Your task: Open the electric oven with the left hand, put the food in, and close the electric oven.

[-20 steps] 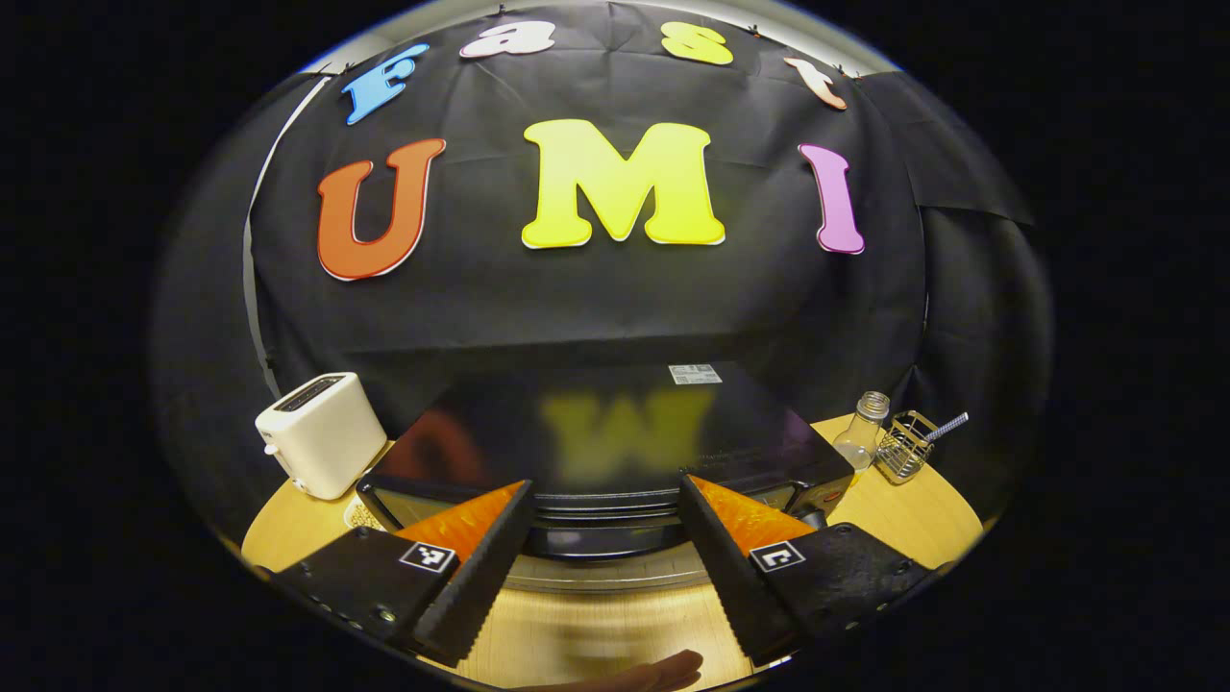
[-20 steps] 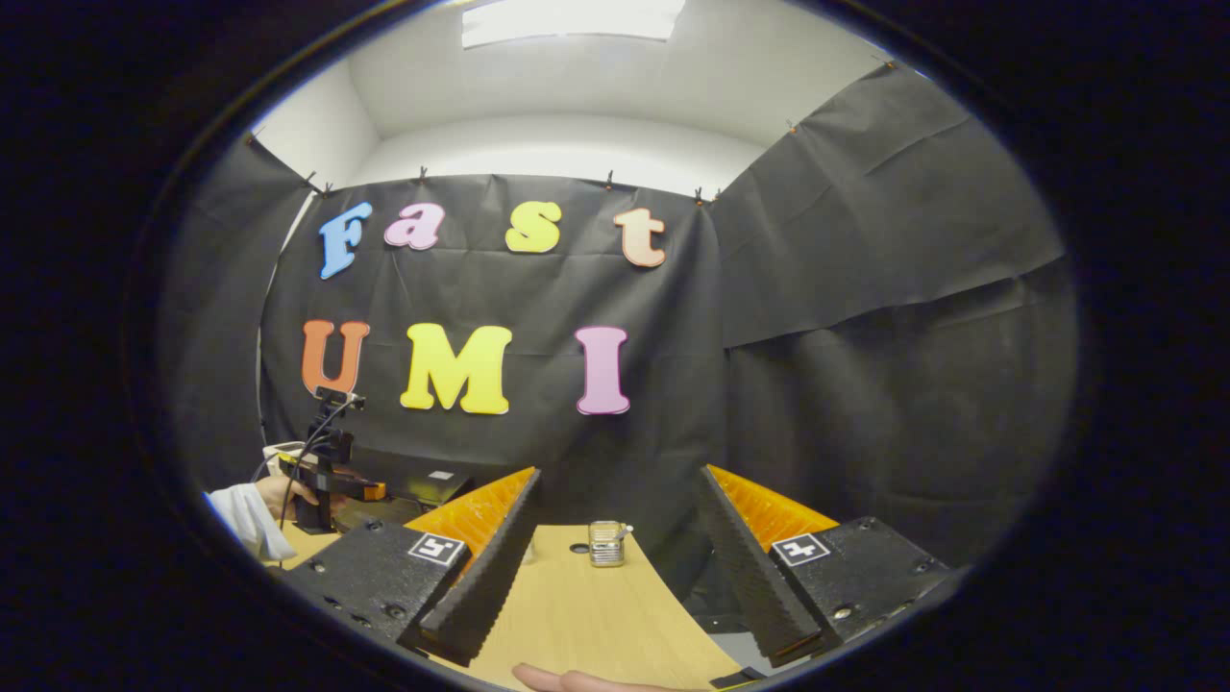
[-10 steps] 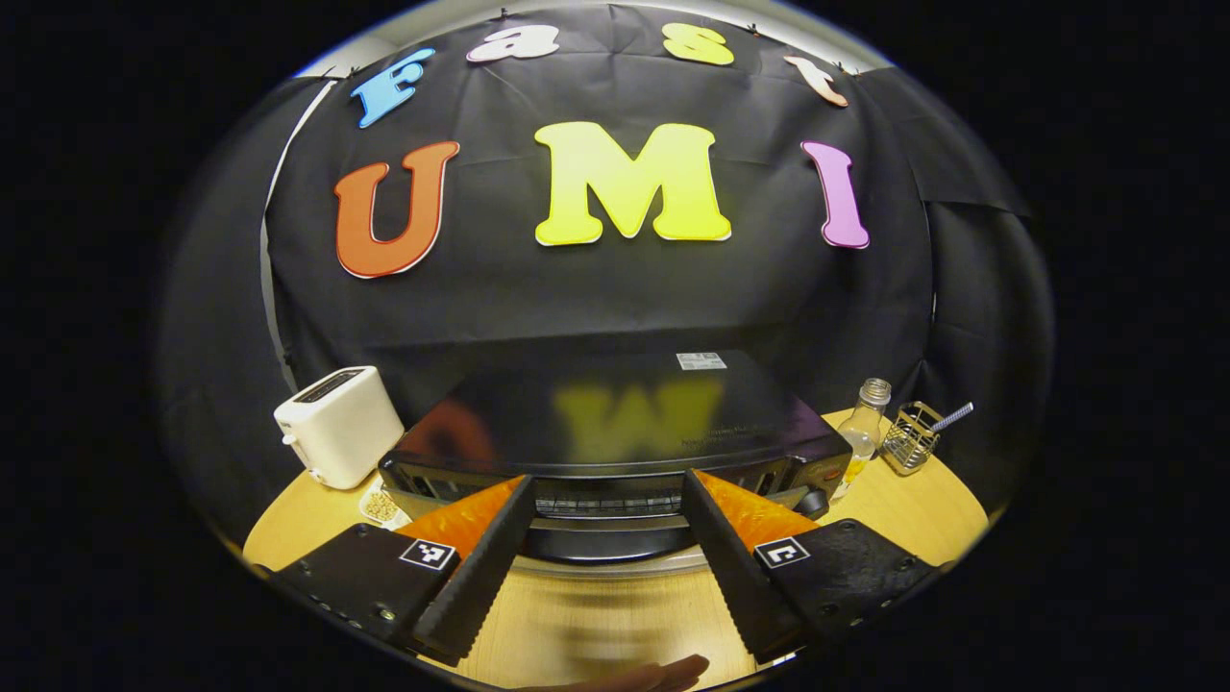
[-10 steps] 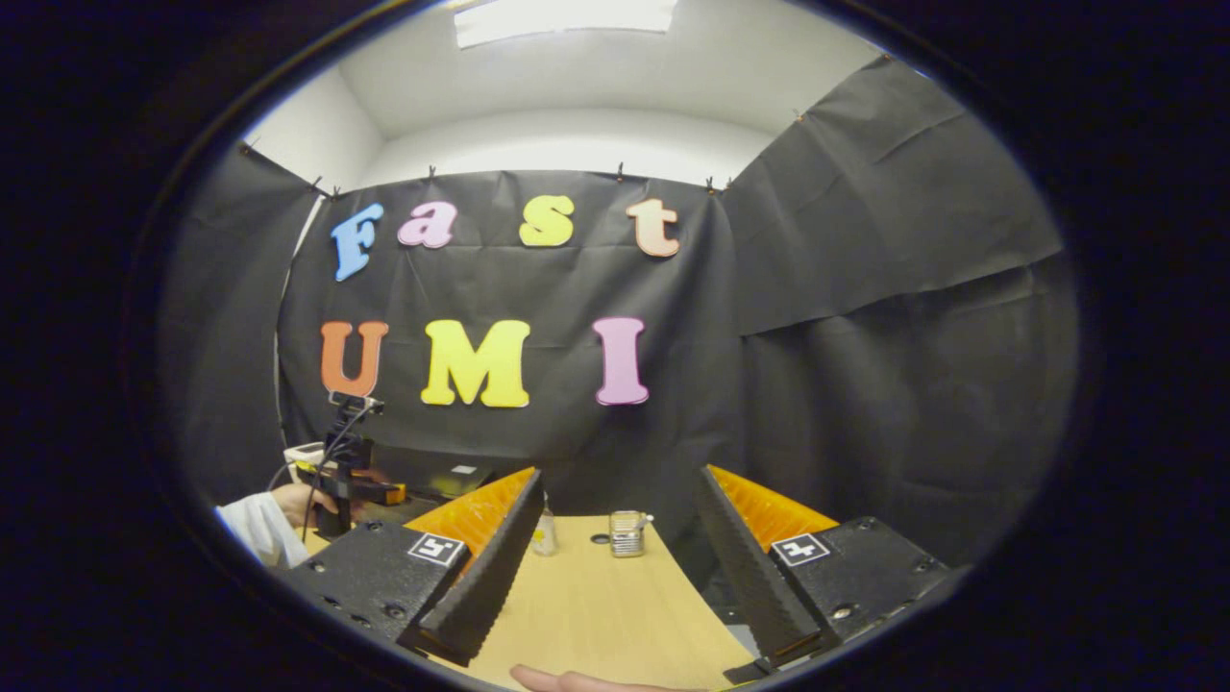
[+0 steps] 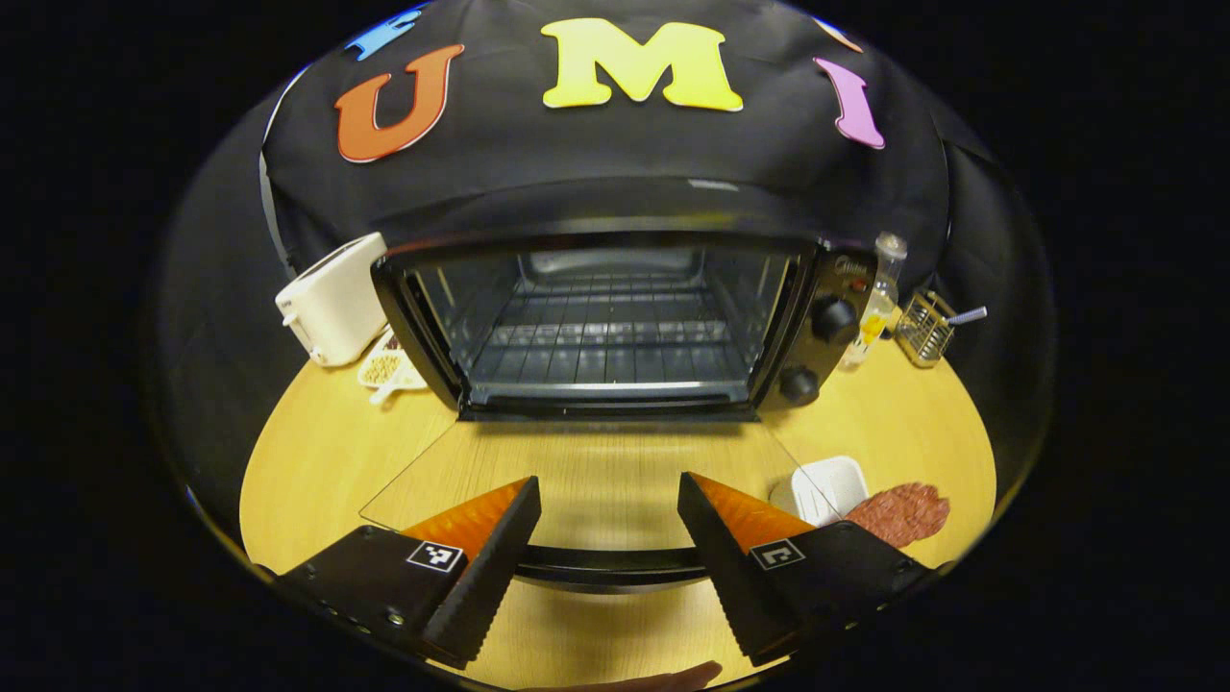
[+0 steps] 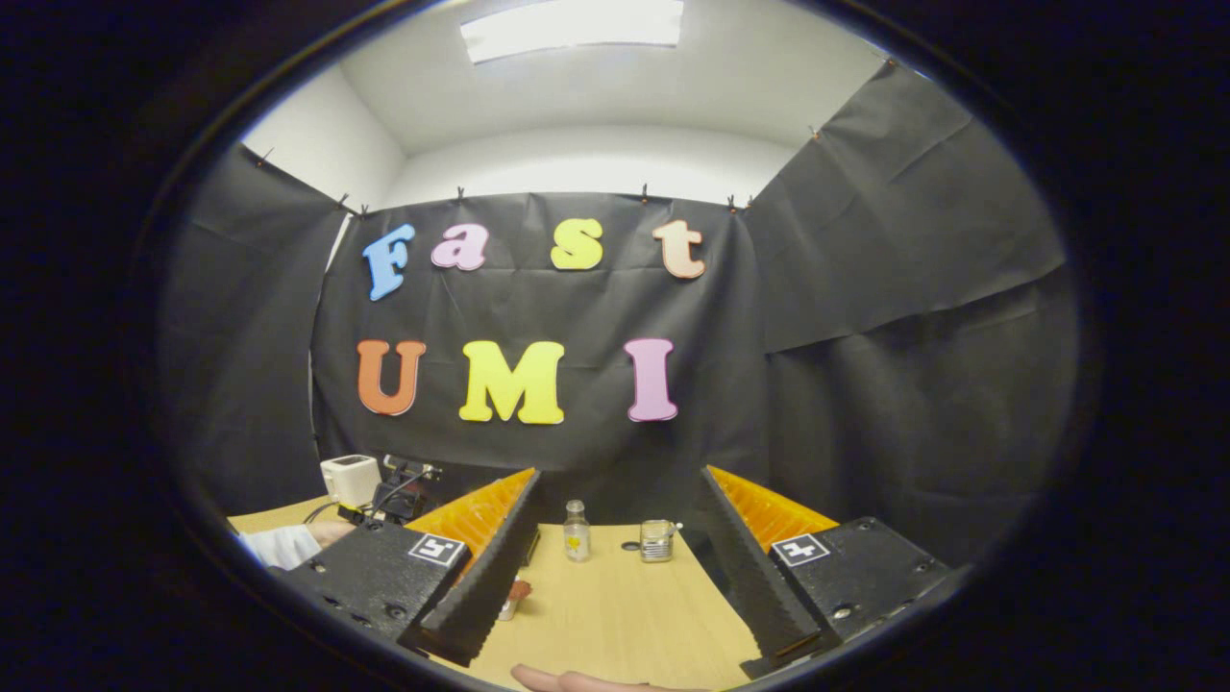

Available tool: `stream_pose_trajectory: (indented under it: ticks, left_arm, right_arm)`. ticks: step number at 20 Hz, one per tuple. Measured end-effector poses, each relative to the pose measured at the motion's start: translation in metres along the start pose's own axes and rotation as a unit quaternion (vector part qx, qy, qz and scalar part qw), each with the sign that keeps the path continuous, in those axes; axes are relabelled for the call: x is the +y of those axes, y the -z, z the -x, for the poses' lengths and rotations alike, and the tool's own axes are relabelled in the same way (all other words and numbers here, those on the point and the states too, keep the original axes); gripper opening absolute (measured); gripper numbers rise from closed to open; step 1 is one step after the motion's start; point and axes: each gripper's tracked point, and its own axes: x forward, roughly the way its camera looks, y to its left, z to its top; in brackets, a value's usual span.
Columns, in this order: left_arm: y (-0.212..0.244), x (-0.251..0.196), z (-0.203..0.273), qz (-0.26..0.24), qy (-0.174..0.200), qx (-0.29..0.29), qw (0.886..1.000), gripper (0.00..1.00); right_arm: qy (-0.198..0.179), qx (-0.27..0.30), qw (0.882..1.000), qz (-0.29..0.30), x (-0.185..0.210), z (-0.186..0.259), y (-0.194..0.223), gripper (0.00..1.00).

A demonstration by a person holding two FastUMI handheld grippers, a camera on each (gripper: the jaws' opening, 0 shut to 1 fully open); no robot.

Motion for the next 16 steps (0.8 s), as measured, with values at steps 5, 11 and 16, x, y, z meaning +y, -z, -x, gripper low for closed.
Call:
stream_pose_trajectory:
  ticks: [5,11,16]
  left_arm:
    - [0.040,0.004,-0.001,0.007,0.015,0.053,0.998,0.92]
    - [0.046,0.003,0.005,-0.002,0.019,0.052,0.998,0.92]
    - [0.052,0.003,0.001,-0.006,0.027,0.031,0.999,0.92]
  right_arm:
    - [-0.006,-0.003,1.000,0.001,0.007,0.007,-0.005,1.00]
    - [-0.011,0.005,1.000,0.007,0.013,0.009,0.001,1.00]
    - [-0.019,0.020,0.999,0.017,0.018,0.008,0.011,1.00]
